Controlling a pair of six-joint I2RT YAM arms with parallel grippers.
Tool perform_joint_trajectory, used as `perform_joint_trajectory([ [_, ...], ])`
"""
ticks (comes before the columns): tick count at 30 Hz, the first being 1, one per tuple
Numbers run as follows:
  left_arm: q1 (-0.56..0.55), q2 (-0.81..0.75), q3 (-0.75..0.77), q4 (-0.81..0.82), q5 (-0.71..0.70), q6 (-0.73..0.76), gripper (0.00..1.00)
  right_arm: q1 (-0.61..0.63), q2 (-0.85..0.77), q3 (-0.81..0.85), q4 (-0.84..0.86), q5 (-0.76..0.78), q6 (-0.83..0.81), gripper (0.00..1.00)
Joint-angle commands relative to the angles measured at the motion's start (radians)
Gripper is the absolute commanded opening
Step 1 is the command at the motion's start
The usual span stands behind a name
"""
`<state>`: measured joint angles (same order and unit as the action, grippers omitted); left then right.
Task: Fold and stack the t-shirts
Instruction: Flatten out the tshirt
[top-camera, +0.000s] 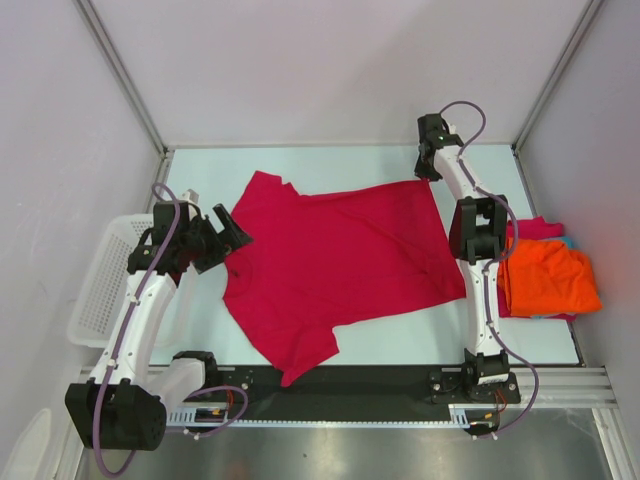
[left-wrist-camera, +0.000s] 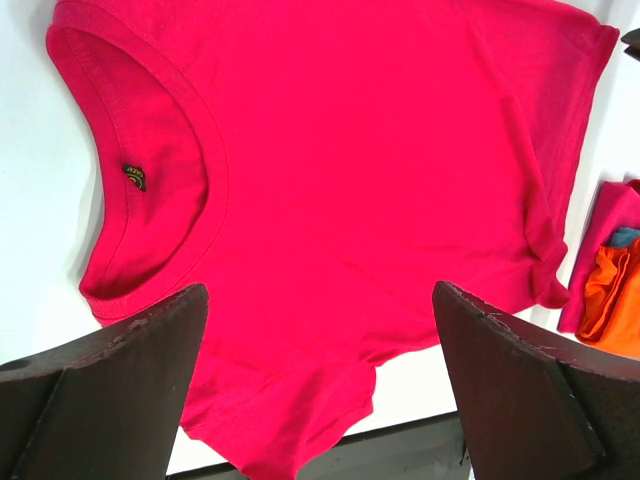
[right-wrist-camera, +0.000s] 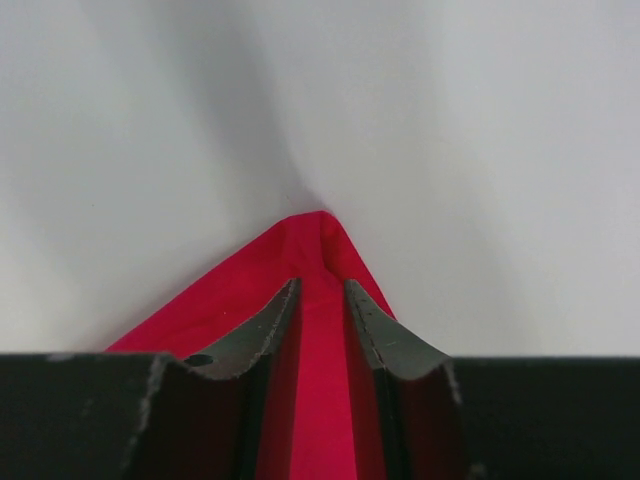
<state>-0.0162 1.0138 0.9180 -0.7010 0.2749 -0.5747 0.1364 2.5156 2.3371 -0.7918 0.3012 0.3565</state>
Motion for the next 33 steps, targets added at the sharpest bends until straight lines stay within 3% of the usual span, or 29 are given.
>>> perform_joint_trajectory([
  [1,0.01,-0.003,-0.007,0.028,0.024,0.015,1.0,0.008,-0.052,0.025,0.011,0.021,-0.01,0.28],
  [33,0.012,-0.003,0.016,0.015,0.018,0.026,1.0,0.003,0.028,0.004,0.003,0.001,-0.005,0.27],
])
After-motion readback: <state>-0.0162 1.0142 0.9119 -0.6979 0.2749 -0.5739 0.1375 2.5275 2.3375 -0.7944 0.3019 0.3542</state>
